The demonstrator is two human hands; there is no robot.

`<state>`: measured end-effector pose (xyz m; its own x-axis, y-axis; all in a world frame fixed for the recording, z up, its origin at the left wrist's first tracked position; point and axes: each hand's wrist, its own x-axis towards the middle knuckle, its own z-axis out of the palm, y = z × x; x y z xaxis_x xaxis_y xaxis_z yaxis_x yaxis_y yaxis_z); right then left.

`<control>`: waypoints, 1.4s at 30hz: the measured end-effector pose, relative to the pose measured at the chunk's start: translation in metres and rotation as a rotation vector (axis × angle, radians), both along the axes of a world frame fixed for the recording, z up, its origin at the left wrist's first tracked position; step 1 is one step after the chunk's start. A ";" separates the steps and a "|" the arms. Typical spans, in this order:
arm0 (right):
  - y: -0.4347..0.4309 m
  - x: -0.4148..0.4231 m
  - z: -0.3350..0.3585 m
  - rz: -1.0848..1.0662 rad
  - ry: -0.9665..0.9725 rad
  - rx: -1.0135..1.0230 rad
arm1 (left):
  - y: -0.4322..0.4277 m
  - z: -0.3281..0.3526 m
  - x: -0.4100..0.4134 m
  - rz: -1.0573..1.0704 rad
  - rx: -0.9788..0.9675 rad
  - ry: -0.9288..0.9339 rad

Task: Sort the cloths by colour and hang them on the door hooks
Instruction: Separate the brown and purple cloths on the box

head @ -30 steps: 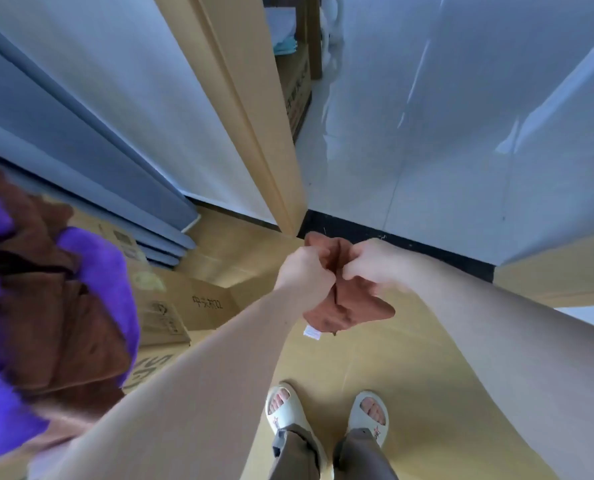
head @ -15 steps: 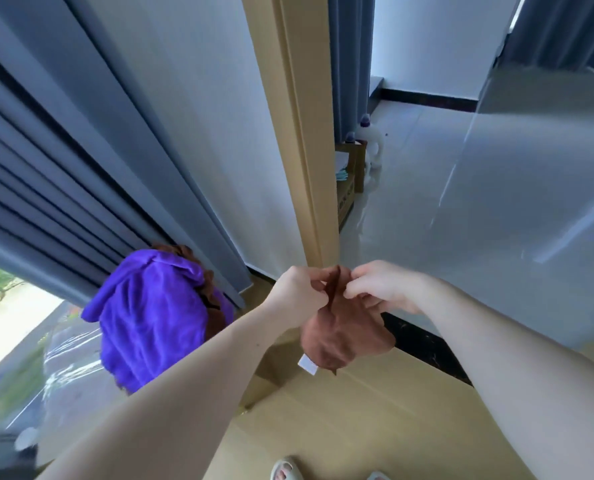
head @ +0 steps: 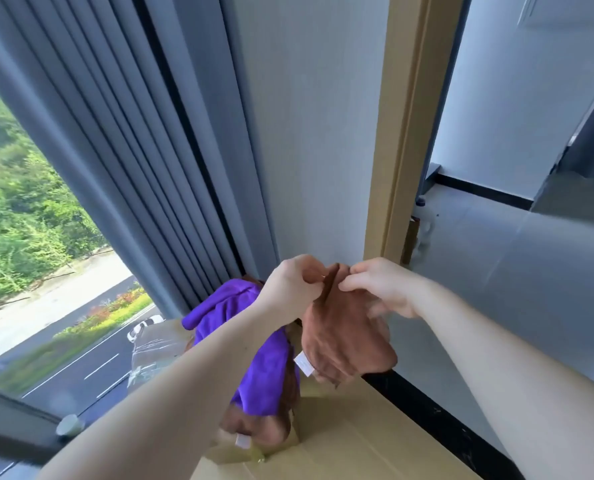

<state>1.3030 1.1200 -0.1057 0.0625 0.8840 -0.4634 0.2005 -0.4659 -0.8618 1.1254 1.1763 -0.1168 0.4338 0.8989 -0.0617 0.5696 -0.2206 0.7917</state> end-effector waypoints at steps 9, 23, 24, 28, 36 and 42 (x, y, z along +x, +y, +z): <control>0.058 -0.117 0.010 -0.230 0.090 0.117 | 0.054 0.019 -0.106 0.067 0.035 -0.108; 0.122 -0.210 -0.027 -0.605 0.292 0.007 | 0.088 -0.030 -0.201 -0.398 0.119 0.261; 0.126 -0.211 -0.030 -0.639 0.301 -0.002 | 0.089 -0.039 -0.203 -0.417 0.194 0.306; 0.137 -0.206 -0.037 -0.727 0.360 -0.021 | 0.094 -0.068 -0.204 -0.388 0.446 0.297; 0.157 -0.190 -0.044 -0.737 0.437 -0.063 | 0.111 -0.043 -0.183 -0.298 0.353 0.338; 0.155 -0.189 -0.055 -0.595 0.363 -0.078 | 0.135 -0.044 -0.177 -0.224 0.270 0.204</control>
